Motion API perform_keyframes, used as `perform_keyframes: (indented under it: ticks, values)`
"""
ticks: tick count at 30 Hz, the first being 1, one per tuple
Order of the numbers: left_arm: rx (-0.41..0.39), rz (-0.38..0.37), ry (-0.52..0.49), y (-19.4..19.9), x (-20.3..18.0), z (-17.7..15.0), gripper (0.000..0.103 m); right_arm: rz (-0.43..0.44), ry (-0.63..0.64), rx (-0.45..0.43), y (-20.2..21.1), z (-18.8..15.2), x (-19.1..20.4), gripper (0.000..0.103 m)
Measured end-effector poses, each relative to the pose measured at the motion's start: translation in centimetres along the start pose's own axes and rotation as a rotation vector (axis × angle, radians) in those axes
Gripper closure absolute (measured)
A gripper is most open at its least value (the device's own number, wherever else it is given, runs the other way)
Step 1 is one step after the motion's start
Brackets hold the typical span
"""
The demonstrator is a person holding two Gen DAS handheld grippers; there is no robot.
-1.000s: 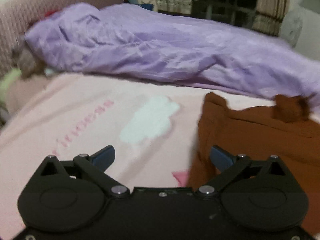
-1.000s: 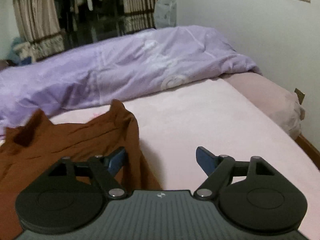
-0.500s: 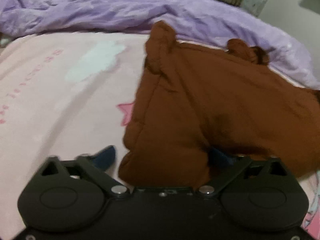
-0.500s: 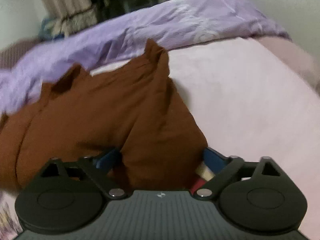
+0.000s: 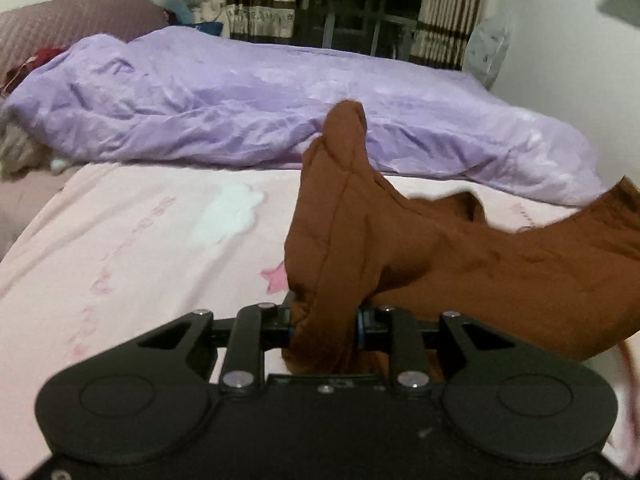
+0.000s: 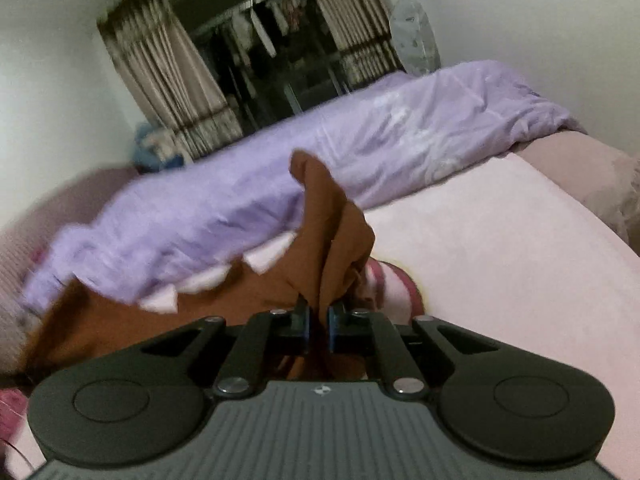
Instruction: Fold large clothes
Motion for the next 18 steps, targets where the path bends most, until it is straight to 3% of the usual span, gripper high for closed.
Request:
perform_keyframes:
  ticks: [3,6,7,8,9,11,12,13,16,17,18]
  values:
    - [0.103,-0.033,0.052,1.5,2.0,-4.3,0.075,0.006,0.015,0.06,1.8,-2.8,-0.2,0.094]
    - [0.251,0.006,0.054,-0.9,3.0,-11.2,0.073,-0.082,0.054,0.182,-1.1,-7.8,-1.9,0.094]
    - [0.308,0.018,0.076,-2.4,3.4,-13.7,0.063,-0.146,0.047,0.241,-2.9,-10.0,-3.2,0.093]
    - [0.305,0.02,0.092,-3.4,3.7,-15.3,0.055,-0.188,0.023,0.278,-3.8,-11.7,-4.3,0.092]
    - [0.259,0.033,0.112,-3.4,4.0,-15.7,0.045,-0.188,-0.015,0.278,-4.5,-12.7,-5.2,0.087]
    - [0.203,0.056,0.086,-2.5,4.1,-15.4,0.038,-0.188,-0.003,0.232,-3.9,-12.2,-5.3,0.08]
    - [0.178,0.075,0.029,-2.0,4.1,-14.9,0.032,-0.206,0.025,0.213,-3.4,-11.5,-5.0,0.064]
    - [0.152,0.107,-0.018,-1.5,4.0,-14.4,0.022,-0.237,0.051,0.178,-2.7,-10.5,-4.9,0.053]
    - [0.008,0.27,-0.128,0.0,4.4,-11.0,0.0,-0.324,0.111,0.052,-0.5,-7.3,-3.8,0.042]
    - [-0.045,0.275,-0.137,0.4,4.2,-10.1,0.0,-0.329,0.134,0.007,-0.2,-6.5,-3.1,0.036]
    - [-0.087,0.251,-0.135,0.3,4.0,-9.0,0.0,-0.32,0.159,-0.027,-0.3,-5.7,-2.4,0.015]
Point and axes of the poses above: each gripper's, at about its wrist camera, not at the fingertips, and y roughly against the way its jaws point, x to its left, z to its top, the point moved 8 cm from there along -y, roughly the way its jaws point, and after that the axes turned 3 degrees about -y, right-handed, at the moved point
